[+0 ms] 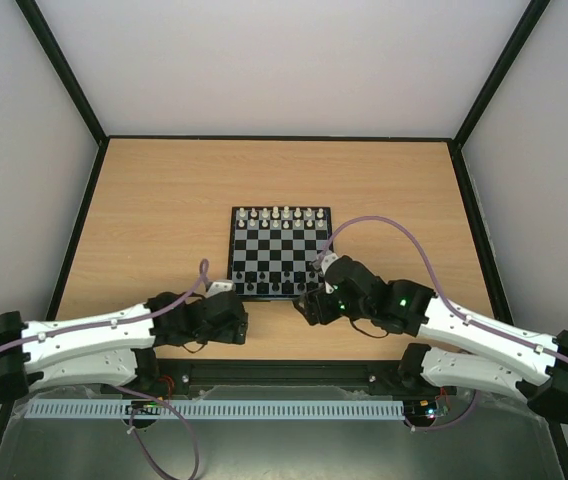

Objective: Set up the chess pieces on the board
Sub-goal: Pick up the chess piece at the center of the board.

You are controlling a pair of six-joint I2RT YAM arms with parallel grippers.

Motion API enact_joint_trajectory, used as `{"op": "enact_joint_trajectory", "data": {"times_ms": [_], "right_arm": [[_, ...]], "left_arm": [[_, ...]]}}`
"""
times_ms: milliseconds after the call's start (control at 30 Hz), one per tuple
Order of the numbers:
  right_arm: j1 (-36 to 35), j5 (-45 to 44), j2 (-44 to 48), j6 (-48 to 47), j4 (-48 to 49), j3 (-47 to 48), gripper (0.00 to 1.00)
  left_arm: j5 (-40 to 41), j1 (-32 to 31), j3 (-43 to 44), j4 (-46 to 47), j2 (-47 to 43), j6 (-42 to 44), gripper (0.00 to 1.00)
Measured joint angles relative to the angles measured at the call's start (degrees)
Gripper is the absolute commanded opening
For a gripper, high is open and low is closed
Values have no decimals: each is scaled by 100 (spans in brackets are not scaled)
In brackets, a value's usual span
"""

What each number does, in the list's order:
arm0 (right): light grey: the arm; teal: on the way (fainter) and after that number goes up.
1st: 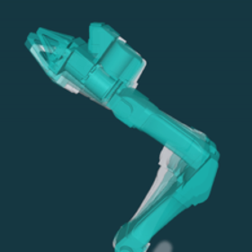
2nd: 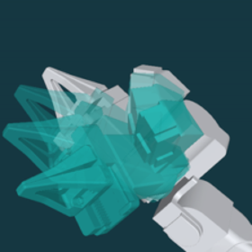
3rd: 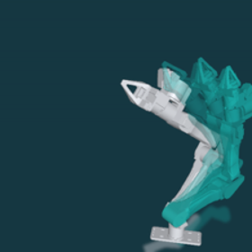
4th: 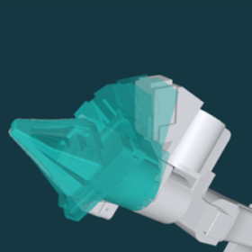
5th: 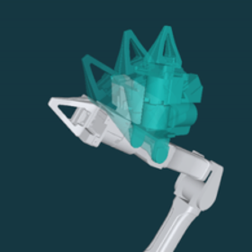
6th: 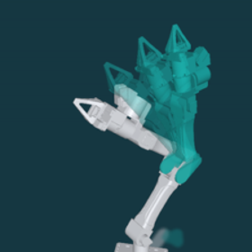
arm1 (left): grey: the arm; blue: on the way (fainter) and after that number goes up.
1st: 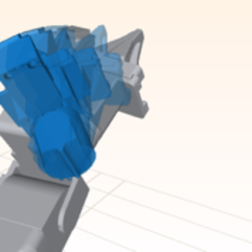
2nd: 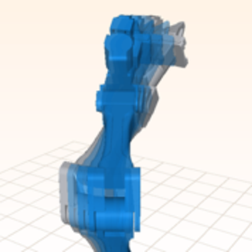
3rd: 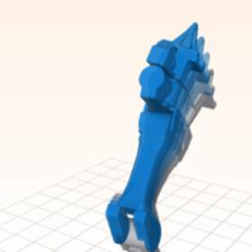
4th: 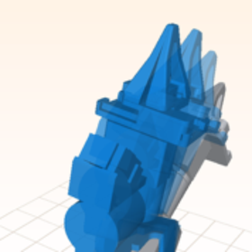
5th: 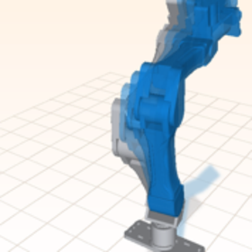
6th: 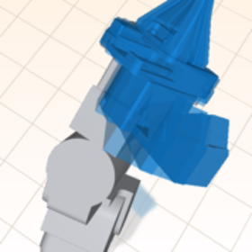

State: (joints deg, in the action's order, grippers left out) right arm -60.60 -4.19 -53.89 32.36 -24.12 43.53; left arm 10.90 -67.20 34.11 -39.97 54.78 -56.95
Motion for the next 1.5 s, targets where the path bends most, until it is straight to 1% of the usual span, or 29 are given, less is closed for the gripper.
{"op": "enact_joint_trajectory", "data": {"times_ms": [167,400,533,633,800,900,1167,1333,1500], "right_arm": [[0,122,214,28,17,-238,74],[0,271,361,28,90,-256,74],[0,326,363,26,114,-256,74],[0,372,363,26,133,-258,74],[0,411,363,24,138,-258,74],[0,422,363,24,144,-258,74],[0,439,363,24,186,-269,74],[0,474,363,22,199,-269,74],[0,505,363,22,199,-269,74]], "left_arm": [[96,-160,7,258,695,-122,76],[157,-164,94,684,1353,-92,62],[181,-164,195,791,1585,-46,60],[210,-164,245,857,1718,-24,55],[267,-164,260,901,1860,17,50],[273,-164,260,903,1895,20,45],[286,-164,260,901,1952,68,34],[289,-164,260,901,1967,83,33],[289,-151,260,901,1967,105,28]]}}
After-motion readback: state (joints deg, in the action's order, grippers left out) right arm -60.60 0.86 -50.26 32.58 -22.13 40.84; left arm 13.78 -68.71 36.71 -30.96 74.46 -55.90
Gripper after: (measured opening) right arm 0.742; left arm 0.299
